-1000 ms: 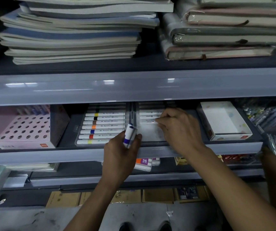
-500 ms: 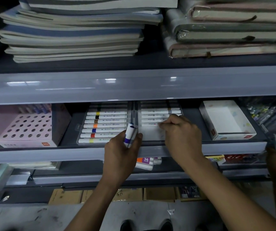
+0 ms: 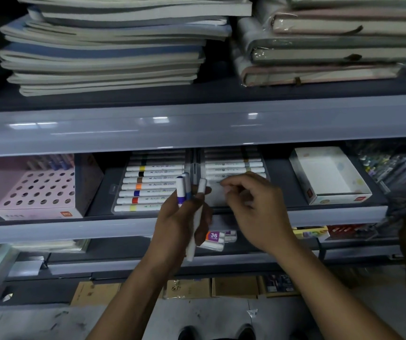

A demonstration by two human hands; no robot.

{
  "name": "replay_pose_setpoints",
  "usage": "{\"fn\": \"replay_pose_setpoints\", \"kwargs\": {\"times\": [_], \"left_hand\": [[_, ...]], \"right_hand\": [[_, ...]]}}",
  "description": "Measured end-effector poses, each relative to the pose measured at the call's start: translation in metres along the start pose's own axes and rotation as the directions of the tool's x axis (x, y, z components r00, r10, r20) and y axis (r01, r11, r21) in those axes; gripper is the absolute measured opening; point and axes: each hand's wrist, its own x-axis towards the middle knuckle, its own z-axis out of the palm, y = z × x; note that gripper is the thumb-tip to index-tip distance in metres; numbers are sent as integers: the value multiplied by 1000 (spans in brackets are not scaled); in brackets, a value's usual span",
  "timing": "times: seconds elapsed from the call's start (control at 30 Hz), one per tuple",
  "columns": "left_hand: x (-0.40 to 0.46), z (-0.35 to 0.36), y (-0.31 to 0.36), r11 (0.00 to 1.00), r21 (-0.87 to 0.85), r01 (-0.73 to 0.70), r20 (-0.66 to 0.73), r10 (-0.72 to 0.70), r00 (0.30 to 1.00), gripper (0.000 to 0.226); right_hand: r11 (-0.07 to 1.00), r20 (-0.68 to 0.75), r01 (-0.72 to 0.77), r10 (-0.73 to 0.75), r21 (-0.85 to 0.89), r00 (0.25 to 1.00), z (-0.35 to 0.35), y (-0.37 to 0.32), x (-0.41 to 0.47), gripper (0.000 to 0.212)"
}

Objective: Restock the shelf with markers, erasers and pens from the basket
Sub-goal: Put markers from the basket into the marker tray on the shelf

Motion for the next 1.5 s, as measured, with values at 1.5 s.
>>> {"fn": "replay_pose_setpoints", "kwargs": {"times": [1.5], "left_hand": [[3,-5,-19,625,766,-148,-140,386,912,20]], "right_hand": [[799,207,190,-85,-571,975,-10,19,27,23]]}}
